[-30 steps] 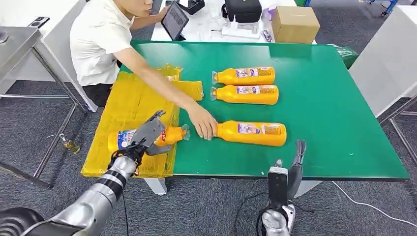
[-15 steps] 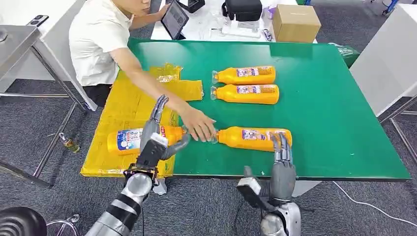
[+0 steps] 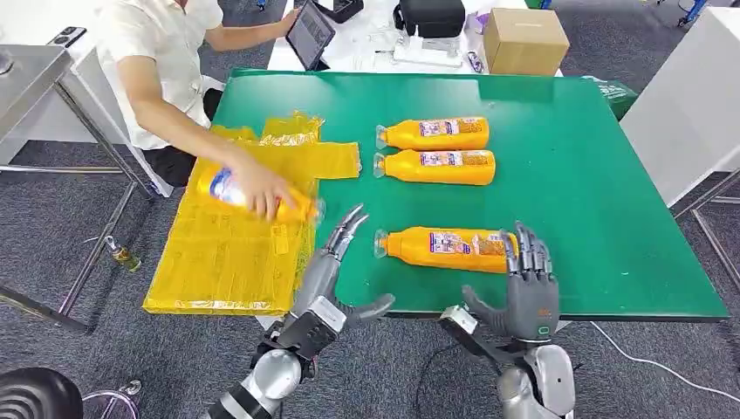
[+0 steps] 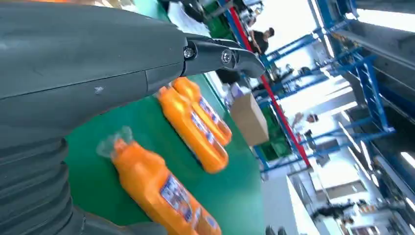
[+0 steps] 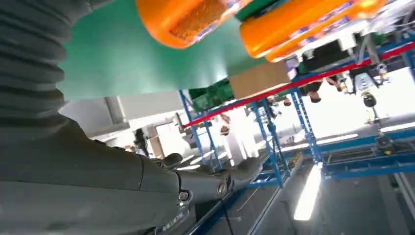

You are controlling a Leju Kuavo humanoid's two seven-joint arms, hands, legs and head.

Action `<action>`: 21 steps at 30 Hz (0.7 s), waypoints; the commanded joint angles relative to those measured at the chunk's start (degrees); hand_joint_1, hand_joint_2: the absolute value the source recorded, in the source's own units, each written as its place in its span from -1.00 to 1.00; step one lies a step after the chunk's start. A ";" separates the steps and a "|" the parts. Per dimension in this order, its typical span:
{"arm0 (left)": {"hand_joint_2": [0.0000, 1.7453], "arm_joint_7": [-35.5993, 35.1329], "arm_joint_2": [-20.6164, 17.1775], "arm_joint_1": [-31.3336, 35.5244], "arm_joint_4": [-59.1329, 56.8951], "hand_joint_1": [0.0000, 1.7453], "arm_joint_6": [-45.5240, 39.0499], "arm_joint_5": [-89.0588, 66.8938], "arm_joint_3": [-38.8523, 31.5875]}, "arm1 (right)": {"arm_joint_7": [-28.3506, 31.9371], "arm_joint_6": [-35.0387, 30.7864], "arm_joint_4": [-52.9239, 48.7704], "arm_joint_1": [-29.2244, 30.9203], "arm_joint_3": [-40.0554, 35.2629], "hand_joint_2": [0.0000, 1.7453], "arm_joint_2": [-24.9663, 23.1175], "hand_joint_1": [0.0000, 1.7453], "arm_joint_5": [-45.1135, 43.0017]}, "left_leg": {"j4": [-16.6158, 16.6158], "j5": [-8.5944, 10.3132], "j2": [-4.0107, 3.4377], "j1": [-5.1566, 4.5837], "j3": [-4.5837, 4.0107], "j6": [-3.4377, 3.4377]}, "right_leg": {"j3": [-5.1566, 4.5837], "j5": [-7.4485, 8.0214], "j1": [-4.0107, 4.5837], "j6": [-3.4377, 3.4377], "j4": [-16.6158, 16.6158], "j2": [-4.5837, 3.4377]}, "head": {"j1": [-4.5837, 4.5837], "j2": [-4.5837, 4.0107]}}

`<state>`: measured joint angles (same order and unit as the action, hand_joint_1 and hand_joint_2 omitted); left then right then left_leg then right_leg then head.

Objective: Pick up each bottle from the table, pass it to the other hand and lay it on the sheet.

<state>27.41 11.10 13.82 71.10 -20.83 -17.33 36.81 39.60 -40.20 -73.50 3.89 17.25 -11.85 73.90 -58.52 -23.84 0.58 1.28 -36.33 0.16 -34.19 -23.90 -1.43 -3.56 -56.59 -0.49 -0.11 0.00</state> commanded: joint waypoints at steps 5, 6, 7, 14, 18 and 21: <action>1.00 -2.31 -1.71 3.78 -0.67 -1.00 4.25 5.92 5.77 | -16.11 0.20 29.38 13.99 -8.88 1.00 9.44 -1.00 8.98 | 0.06 -0.03 -0.17 0.00 0.23 -0.10 | 0.20 0.02 0.04 0.14 0.09 -0.10 | 0.00 0.00; 1.00 -2.37 -1.67 4.09 -0.82 -1.00 4.47 6.17 6.05 | -16.53 0.20 31.45 15.07 -10.21 1.00 10.13 -1.00 7.60 | 0.04 -0.05 -0.28 0.02 0.28 -0.12 | 0.23 0.05 0.08 0.18 0.10 -0.17 | -0.02 0.00; 1.00 -2.29 -1.67 4.31 -0.90 -1.00 4.44 6.24 6.28 | -18.05 0.20 31.94 15.59 -11.94 1.00 10.51 -1.00 8.18 | 0.03 -0.03 -0.22 0.03 0.19 -0.10 | 0.17 0.05 0.07 0.13 0.09 -0.14 | -0.02 0.00; 1.00 -2.95 -1.21 5.18 -1.98 -1.00 3.96 7.32 6.95 | -21.53 0.20 37.59 18.01 -18.34 1.00 12.12 -1.00 6.50 | 0.03 -0.04 -0.14 0.02 0.24 -0.11 | 0.24 0.00 0.07 0.13 0.08 -0.05 | 0.00 0.00; 1.00 -2.94 -1.34 5.38 -1.43 -1.00 4.24 7.39 7.46 | -23.07 0.20 39.33 19.12 -19.65 1.00 12.36 -1.00 8.13 | 0.04 -0.05 -0.09 -0.01 0.24 -0.11 | 0.23 -0.02 0.04 0.13 0.06 -0.01 | 0.02 0.00; 1.00 -2.98 -1.36 5.70 -1.04 -1.00 4.58 7.58 7.90 | -25.10 0.20 40.95 20.57 -21.36 1.00 12.83 -1.00 9.76 | 0.01 -0.06 -0.11 0.00 0.26 -0.13 | 0.26 -0.03 0.06 0.16 0.04 -0.01 | 0.02 0.00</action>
<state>24.85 10.93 16.60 72.17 -16.74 -10.16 41.99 17.24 -40.22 -42.03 19.38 2.25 -1.44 81.48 -58.53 -23.81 0.60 1.28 -36.34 0.13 -34.20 -23.88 -1.43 -3.59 -56.60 -0.47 -0.09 0.00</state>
